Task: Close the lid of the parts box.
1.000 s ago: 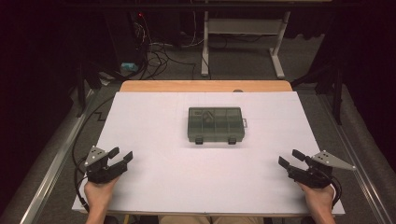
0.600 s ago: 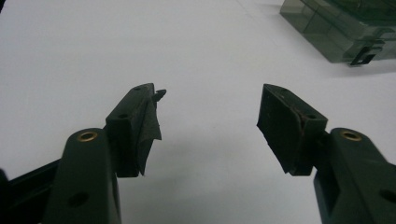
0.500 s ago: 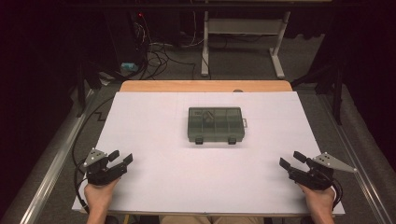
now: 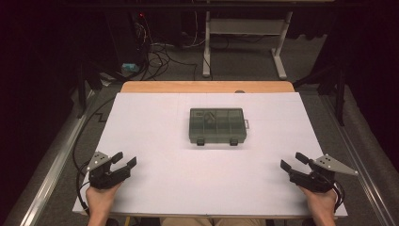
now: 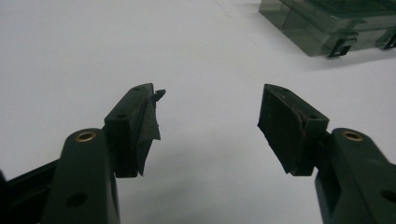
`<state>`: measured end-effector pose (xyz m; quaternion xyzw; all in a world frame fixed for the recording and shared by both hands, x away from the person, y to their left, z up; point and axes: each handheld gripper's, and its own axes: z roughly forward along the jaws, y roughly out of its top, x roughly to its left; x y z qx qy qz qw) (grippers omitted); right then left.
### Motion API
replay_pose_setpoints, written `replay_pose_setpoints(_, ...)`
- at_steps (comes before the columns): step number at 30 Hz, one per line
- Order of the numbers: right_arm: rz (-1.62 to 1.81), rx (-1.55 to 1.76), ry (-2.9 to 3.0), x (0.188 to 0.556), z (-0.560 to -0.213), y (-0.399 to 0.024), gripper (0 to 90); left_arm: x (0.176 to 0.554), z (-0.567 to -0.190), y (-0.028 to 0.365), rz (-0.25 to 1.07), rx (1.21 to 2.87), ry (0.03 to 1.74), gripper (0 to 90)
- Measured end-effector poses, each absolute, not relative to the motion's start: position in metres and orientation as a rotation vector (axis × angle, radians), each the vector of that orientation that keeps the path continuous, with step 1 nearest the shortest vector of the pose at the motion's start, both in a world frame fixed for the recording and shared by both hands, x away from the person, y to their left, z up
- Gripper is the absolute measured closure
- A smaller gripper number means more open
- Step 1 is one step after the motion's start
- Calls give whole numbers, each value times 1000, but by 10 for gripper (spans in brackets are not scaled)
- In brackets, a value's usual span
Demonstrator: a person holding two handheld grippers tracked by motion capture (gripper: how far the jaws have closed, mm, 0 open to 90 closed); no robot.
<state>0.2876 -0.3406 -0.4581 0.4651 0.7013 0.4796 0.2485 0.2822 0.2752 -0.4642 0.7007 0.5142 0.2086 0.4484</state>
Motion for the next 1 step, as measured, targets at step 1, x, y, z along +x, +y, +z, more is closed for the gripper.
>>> replay_pose_setpoints(1,1308,1269,1912,288,-458,-340,284,283,-464,275,515,1736,1274,372)
